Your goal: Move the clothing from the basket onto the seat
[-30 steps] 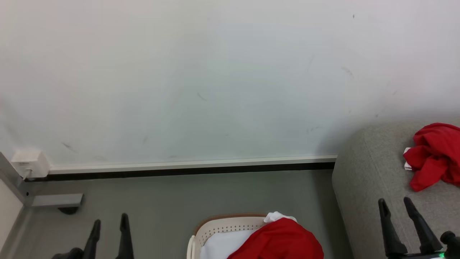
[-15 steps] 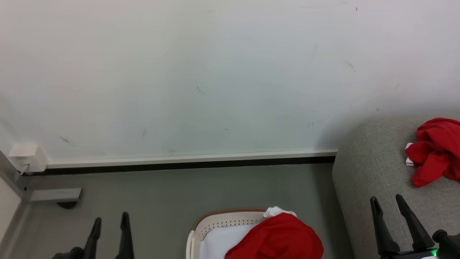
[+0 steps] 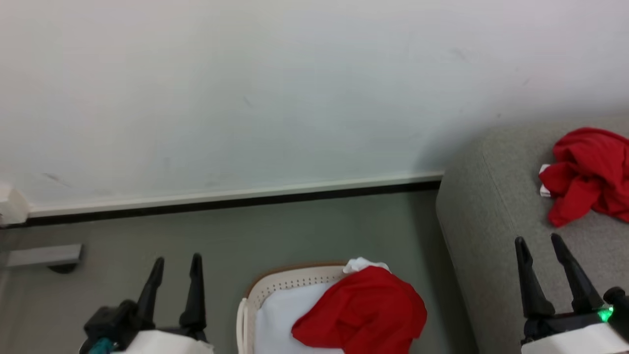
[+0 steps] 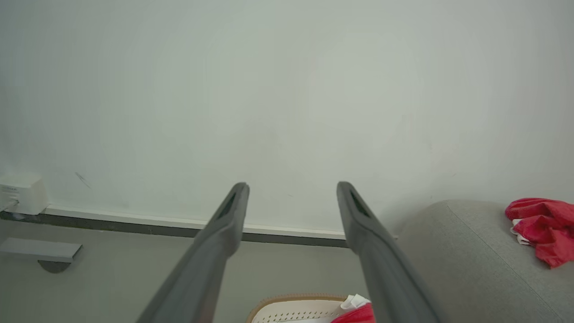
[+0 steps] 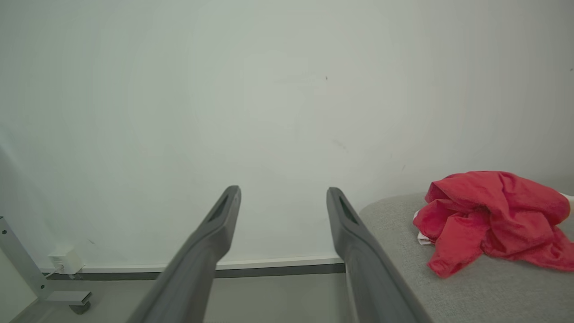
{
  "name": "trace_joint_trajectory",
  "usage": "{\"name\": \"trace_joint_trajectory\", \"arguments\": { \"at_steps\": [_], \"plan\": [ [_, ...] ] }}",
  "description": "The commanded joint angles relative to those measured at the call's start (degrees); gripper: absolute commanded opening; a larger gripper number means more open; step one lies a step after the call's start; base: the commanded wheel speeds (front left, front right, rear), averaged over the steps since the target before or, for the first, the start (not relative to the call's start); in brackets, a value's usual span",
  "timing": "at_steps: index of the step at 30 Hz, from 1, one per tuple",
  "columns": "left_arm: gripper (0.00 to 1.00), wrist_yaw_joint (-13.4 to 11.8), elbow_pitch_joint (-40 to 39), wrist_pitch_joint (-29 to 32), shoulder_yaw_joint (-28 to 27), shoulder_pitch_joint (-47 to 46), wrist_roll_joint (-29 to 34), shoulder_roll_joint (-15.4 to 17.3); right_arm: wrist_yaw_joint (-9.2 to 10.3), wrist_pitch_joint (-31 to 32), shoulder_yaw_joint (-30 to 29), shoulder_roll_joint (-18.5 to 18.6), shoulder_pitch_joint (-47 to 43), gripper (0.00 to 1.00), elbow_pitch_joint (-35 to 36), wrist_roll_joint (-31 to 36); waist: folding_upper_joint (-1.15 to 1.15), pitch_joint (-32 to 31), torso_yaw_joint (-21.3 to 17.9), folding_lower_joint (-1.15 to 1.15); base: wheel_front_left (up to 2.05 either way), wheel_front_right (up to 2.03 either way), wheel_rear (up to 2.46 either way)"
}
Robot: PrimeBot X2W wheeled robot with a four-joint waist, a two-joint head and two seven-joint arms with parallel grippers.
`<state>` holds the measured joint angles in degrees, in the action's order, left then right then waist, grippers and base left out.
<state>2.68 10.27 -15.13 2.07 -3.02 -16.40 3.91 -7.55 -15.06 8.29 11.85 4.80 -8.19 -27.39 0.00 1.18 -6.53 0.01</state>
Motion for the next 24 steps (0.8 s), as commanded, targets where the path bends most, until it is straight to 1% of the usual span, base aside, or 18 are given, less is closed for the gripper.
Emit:
{"name": "trace_joint_trajectory", "arguments": {
  "at_steps": [1, 6, 14, 24],
  "plan": [
    [1.0, 0.22, 0.4, -0.03, 0.22, -1.83, 0.76, -0.07, 0.12, -0.15, -0.31, 0.29, 1.74, 1.0, 0.56, 0.34, 0.0, 2.64, -1.73, -0.01, 0.0, 0.0, 0.0],
    [1.0, 1.36, 2.73, -0.03, 1.45, -6.46, 1.64, -0.22, 0.12, -0.08, -0.88, -0.31, 4.43, 1.0, 1.77, 0.5, 0.0, 7.4, -4.47, -0.01, 0.0, 0.0, 0.0],
    [1.0, 3.12, 10.34, 1.05, 4.74, -14.94, 2.83, 1.44, 0.12, -0.07, -3.27, -2.08, 7.88, 1.0, 4.24, 0.87, 0.0, 15.18, -8.52, -0.01, 0.0, 0.0, 0.0],
    [1.0, 3.83, 20.49, 7.25, 9.34, -27.12, 5.48, 3.66, 0.12, -0.07, -6.26, -5.04, 12.08, 1.0, 7.02, 0.93, 0.0, 26.96, -12.77, -0.01, 0.0, 0.0, 0.0]
  ]
}}
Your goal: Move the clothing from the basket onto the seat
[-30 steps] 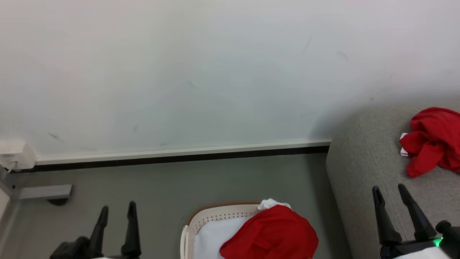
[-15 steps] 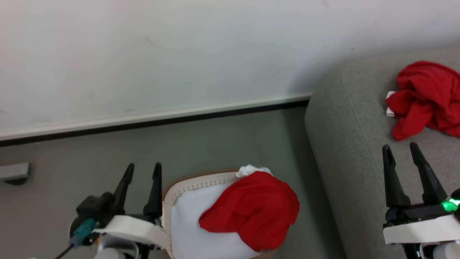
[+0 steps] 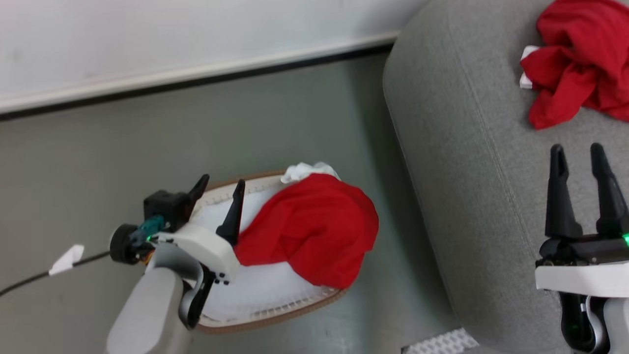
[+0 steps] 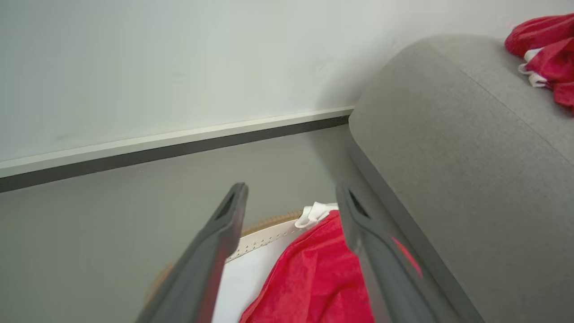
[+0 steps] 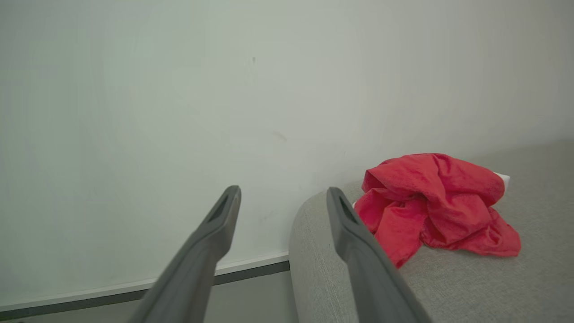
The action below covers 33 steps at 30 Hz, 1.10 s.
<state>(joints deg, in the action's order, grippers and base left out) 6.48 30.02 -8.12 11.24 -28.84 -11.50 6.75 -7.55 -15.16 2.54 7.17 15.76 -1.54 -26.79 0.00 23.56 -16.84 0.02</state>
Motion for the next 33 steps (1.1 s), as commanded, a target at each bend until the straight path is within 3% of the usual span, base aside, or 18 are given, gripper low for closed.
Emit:
{"name": "trace_joint_trajectory", "arguments": {
  "at_steps": [1, 12, 23, 33],
  "plan": [
    [1.0, 0.17, 1.82, 0.84, 0.54, -2.35, 0.62, 1.03, 0.12, 0.03, -0.88, -0.84, 1.64, 1.0, 0.79, 0.35, 0.0, 5.8, -2.84, -0.02, 0.0, 0.0, 0.0],
    [1.0, 0.94, 17.36, 7.78, 7.45, -13.81, 2.79, 4.27, 0.12, 0.03, -2.04, -3.97, 6.54, 1.0, 5.32, -1.11, 0.0, 16.67, -6.21, -0.02, 0.0, 0.0, 0.0],
    [1.0, 0.97, 30.12, 14.19, 13.92, -23.72, 2.98, 7.65, 0.13, 0.02, -0.57, -4.33, 10.2, 1.0, 10.44, -5.27, 0.0, 24.24, -11.6, -0.02, 0.0, 0.0, 0.0],
    [1.0, 0.92, 38.96, 15.99, 16.04, -28.51, 2.82, 8.4, 0.13, 0.02, -0.44, -4.34, 8.75, 1.0, 13.26, -3.8, 0.0, 26.43, -10.55, -0.02, 0.1, 0.1, 0.1]
  ]
}}
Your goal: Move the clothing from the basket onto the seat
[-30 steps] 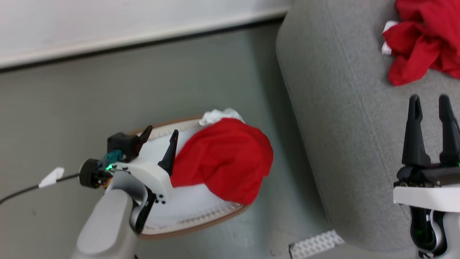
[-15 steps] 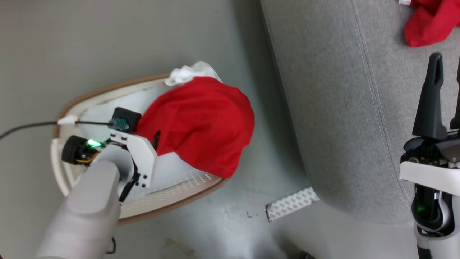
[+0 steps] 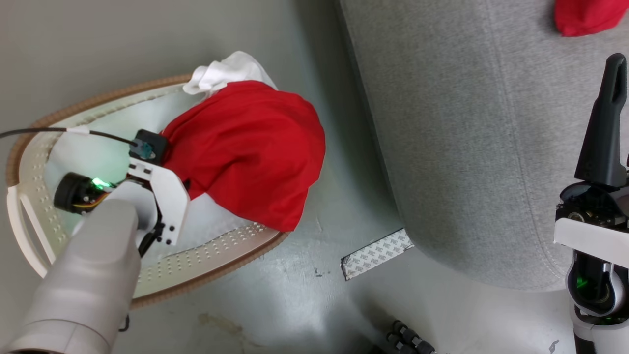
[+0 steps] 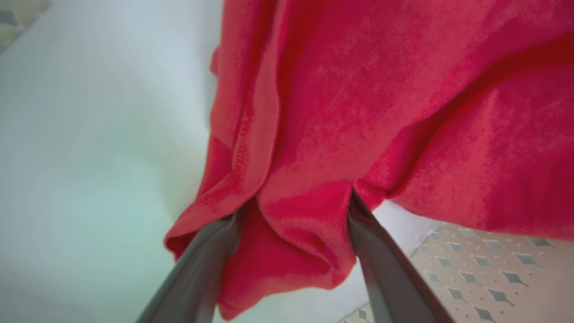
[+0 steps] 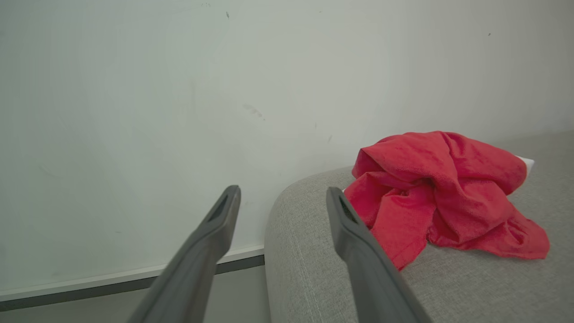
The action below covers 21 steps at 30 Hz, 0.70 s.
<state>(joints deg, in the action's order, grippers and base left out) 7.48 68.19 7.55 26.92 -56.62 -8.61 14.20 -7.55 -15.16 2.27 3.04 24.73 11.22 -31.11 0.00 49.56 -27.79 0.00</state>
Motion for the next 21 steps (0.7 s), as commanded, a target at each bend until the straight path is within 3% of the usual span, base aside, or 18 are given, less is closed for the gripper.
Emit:
{"name": "trace_joint_trajectory", "arguments": {
  "at_steps": [1, 2, 3, 4, 5, 10, 13, 21],
  "plan": [
    [1.0, -0.09, 1.23, 0.37, 0.65, -0.85, -0.37, 1.03, 0.13, 0.02, -0.33, -0.2, -0.33, 1.0, 0.75, 0.51, 0.0, 0.54, 0.49, 0.0, 0.04, 0.04, 0.04],
    [1.0, -0.09, 1.54, 0.33, 0.9, -0.88, -0.8, 1.08, 0.13, 0.02, -0.42, -0.2, -0.46, 1.0, 0.85, 0.56, 0.0, 0.58, 0.56, 0.0, 0.02, 0.02, 0.02],
    [0.91, -0.09, 1.73, 0.18, 1.22, -1.04, -1.16, 1.07, 0.13, 0.02, -0.5, -0.2, -0.53, 1.0, 0.89, 0.58, 0.0, 0.59, 0.58, 0.0, 0.01, 0.01, 0.01],
    [0.38, -0.09, 1.71, -0.48, 1.53, -1.31, -1.47, 1.14, 0.13, 0.02, -0.55, -0.2, -0.54, 1.0, 0.86, 0.61, 0.0, 0.59, 0.6, 0.0, 0.0, 0.0, 0.0],
    [0.0, -0.08, 1.65, -1.11, 1.92, -1.49, -1.85, 1.18, 0.13, 0.02, -0.5, -0.2, -0.48, 1.0, 0.76, 0.67, 0.0, 0.55, 0.6, 0.0, 0.0, 0.0, 0.0],
    [0.0, -0.07, 1.11, -4.11, 2.94, -1.87, -3.48, 1.36, 0.13, 0.02, 0.2, -0.2, 0.67, 1.0, 0.28, 0.71, 0.0, -0.18, 0.57, 0.0, 0.0, 0.0, 0.0],
    [0.0, -0.06, 0.54, -6.37, 4.28, -0.17, -5.76, -0.42, 0.13, 0.02, -0.1, -0.19, 0.93, 1.0, -0.71, 1.53, 0.0, -2.85, 1.89, 0.0, 0.0, 0.0, 0.0],
    [0.0, -0.04, -5.39, -15.8, 10.39, 6.58, -14.31, -5.76, 0.13, 0.02, -1.26, -0.12, -1.13, 1.0, -3.53, 6.44, 0.0, -17.67, 7.44, 0.0, 0.0, 0.0, 0.0]
  ]
}}
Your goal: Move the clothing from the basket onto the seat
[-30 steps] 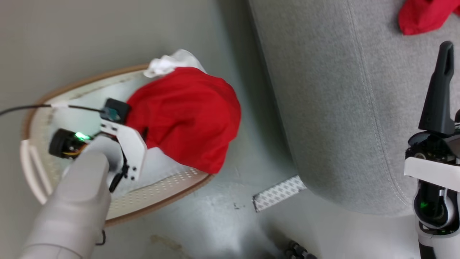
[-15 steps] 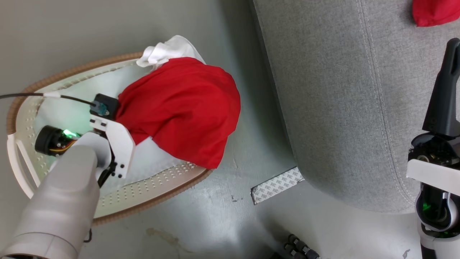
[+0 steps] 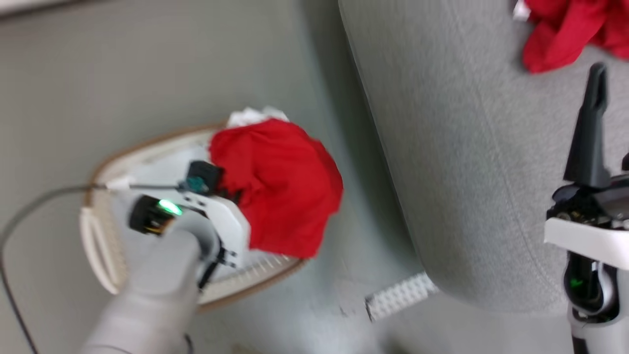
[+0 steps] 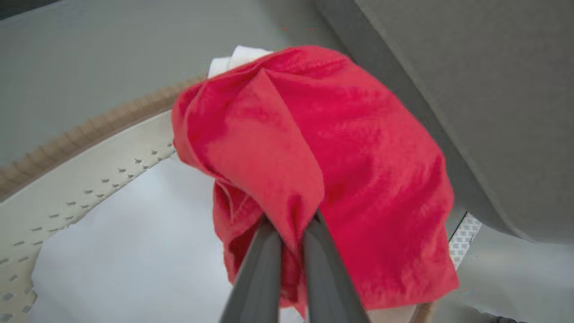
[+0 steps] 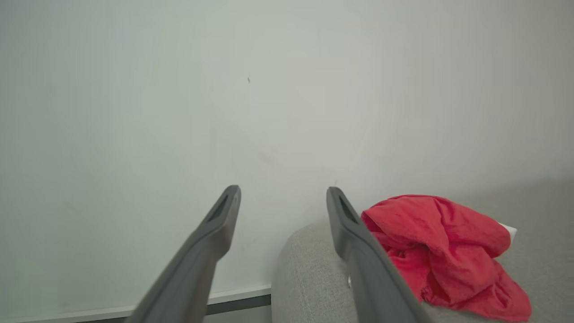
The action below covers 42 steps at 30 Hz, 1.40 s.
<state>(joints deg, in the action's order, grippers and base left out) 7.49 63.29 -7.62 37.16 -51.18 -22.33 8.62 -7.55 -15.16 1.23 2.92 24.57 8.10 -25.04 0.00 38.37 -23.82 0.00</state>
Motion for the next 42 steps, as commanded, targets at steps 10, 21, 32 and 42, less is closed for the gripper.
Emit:
{"name": "trace_joint_trajectory", "arguments": {
  "at_steps": [10, 21, 32, 42],
  "plan": [
    [0.0, -0.04, -11.41, -6.85, 5.8, 8.22, -10.08, -1.24, 0.13, 0.02, -0.64, 2.27, -5.37, 1.0, -4.24, 1.92, 0.0, -22.33, 9.09, 0.0, 0.0, 0.0, 0.0],
    [0.0, -0.83, -26.85, -7.51, 4.61, 12.45, -13.33, 0.84, 0.13, 0.03, 1.58, 5.85, -12.46, 1.0, -9.28, -0.63, 0.0, -35.38, 15.51, 0.0, 0.0, 0.0, 0.0],
    [0.0, -3.41, -37.35, -3.07, 2.78, 9.72, -14.92, 2.83, 0.13, 0.03, 7.71, 5.93, -14.97, 1.0, -13.31, -2.44, 0.0, -39.93, 19.88, 0.0, 0.0, 0.0, 0.0],
    [0.0, -5.8, -44.81, 0.36, 2.74, 10.65, -15.4, 4.79, 0.13, 0.03, 14.18, 6.69, -14.56, 1.0, -13.94, -4.08, 0.0, -40.71, 21.93, 0.0, 0.0, 0.0, 0.0]
  ]
}}
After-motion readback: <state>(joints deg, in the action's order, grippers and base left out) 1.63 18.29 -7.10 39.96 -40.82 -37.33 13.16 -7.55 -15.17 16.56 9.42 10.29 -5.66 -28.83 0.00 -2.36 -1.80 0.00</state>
